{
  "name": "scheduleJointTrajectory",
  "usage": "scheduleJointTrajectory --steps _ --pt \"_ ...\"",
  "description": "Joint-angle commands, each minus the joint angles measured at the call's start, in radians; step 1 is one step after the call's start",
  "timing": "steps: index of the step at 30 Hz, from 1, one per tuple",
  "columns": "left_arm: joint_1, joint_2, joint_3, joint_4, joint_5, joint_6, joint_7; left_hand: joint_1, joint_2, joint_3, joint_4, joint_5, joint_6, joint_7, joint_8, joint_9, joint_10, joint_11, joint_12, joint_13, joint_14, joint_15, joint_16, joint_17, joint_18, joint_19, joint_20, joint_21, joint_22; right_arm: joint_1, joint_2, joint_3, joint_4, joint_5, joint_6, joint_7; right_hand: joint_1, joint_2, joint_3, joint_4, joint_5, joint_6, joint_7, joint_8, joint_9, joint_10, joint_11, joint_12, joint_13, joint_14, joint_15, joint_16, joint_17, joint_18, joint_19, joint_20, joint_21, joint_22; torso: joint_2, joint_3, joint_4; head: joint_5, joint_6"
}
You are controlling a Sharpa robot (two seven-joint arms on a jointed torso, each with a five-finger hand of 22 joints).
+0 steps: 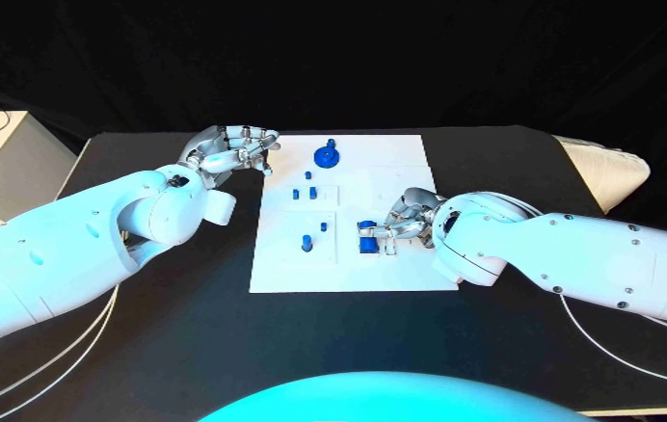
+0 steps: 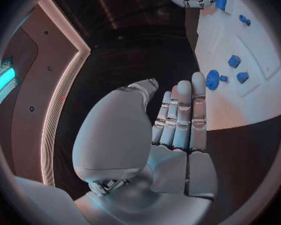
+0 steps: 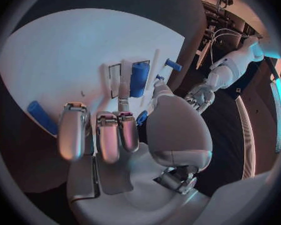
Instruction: Assemble the parts on the task board
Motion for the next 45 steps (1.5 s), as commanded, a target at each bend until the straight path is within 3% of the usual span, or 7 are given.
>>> scheduleJointTrajectory --steps 1,7,11,17,24,33,45 --pt "-0.002 0.000 0.001 0.003 0.003 0.016 0.003 0.002 0.007 -0.006 0.002 0.002 -0.004 0.015 0.005 -0.001 -0.007 0.003 0.003 0.001 -0.006 0.002 -0.006 0.001 0.015 0.003 0.006 -0.006 -0.002 -0.002 -0.005 0.000 0.006 -0.026 -0.010 0.005 -0.006 -0.001 -0.004 -0.001 -0.002 -0.005 0.002 0.003 0.001 0.072 0.000 -0.006 0.219 0.101 -0.001 0.002 0.237 -0.012 0.040 -0.002 0.000 0.056 0.000 0.0001 -0.0001 0.000 -0.001" --pt "-0.002 0.000 0.001 0.003 0.003 0.016 0.003 0.002 0.007 -0.006 0.002 0.002 -0.004 0.015 0.005 -0.001 -0.007 0.003 0.003 0.001 -0.006 0.002 -0.006 0.001 0.015 0.003 0.006 -0.006 -0.002 -0.004 -0.019 0.000 0.021 -0.045 -0.032 0.025 -0.007 0.007 -0.001 -0.001 -0.001 -0.006 0.002 0.004 0.003 0.072 0.000 -0.006 0.220 0.101 -0.001 0.003 0.239 -0.012 0.040 -0.002 0.000 0.057 0.001 0.0002 0.0002 0.001 -0.001" --pt "-0.002 -0.001 0.001 0.003 0.003 0.016 0.003 0.002 0.007 -0.006 0.002 0.002 -0.004 0.015 0.005 -0.001 -0.007 0.003 0.003 0.001 -0.006 0.002 -0.006 0.001 0.015 0.003 0.006 -0.006 -0.002 -0.005 -0.036 0.000 0.035 -0.055 -0.044 0.053 0.038 0.040 0.032 -0.004 0.015 -0.006 0.000 0.009 0.007 0.074 -0.002 -0.004 0.222 0.102 -0.002 0.005 0.244 -0.013 0.043 -0.003 0.006 0.064 0.001 0.0000 0.0009 0.002 -0.001" --pt "-0.002 -0.001 0.001 0.002 0.002 0.016 0.004 0.002 0.007 -0.006 0.002 0.002 -0.004 0.015 0.005 -0.001 -0.007 0.003 0.003 0.001 -0.006 0.002 -0.006 0.001 0.015 0.003 0.006 -0.006 -0.002 -0.006 -0.066 0.000 0.052 -0.049 -0.070 0.114 0.135 0.049 0.062 -0.008 0.059 -0.012 0.000 0.009 0.008 0.078 -0.002 0.002 0.227 0.102 -0.003 0.004 0.243 -0.013 0.043 -0.004 0.006 0.067 -0.001 0.0008 -0.0001 0.001 -0.001" --pt "-0.002 0.001 0.001 0.002 0.002 0.014 0.011 0.002 0.007 -0.006 0.002 0.002 -0.004 0.015 0.005 -0.001 -0.007 0.003 0.003 0.001 -0.006 0.002 -0.006 0.001 0.015 0.003 0.006 -0.006 -0.002 0.001 -0.130 0.006 0.070 0.026 -0.091 0.228 0.209 0.056 0.088 -0.011 0.116 -0.048 0.018 -0.034 -0.012 0.093 0.013 0.028 0.247 0.103 0.009 0.007 0.250 -0.016 0.045 0.004 0.012 0.076 -0.002 0.0001 -0.0029 -0.005 0.003" --pt "-0.002 0.002 0.001 0.001 0.003 0.015 0.020 0.001 0.009 -0.007 0.002 0.002 -0.006 0.016 0.008 -0.001 -0.009 0.004 0.007 0.001 -0.006 0.002 -0.006 0.001 0.015 0.004 0.007 -0.008 -0.003 0.022 -0.226 0.009 0.060 0.068 0.025 0.242 0.317 0.064 0.173 -0.021 0.096 -0.029 0.018 -0.071 -0.034 0.106 0.012 0.050 0.263 0.105 0.009 0.010 0.259 -0.018 0.048 0.007 0.024 0.089 -0.004 -0.0005 -0.0039 -0.018 0.011" --pt "-0.003 0.002 0.001 0.001 0.003 0.018 0.020 0.001 0.009 -0.007 0.002 0.002 -0.006 0.016 0.008 -0.001 -0.009 0.004 0.007 0.001 -0.006 0.002 -0.006 0.001 0.015 0.004 0.007 -0.008 -0.003 0.014 -0.282 0.007 0.054 -0.057 0.103 0.145 0.313 0.040 0.209 -0.009 0.072 0.008 0.015 -0.095 -0.053 0.106 0.011 0.050 0.263 0.106 0.008 0.012 0.263 -0.021 0.052 0.008 0.037 0.101 -0.004 -0.0014 -0.0045 -0.035 0.014"
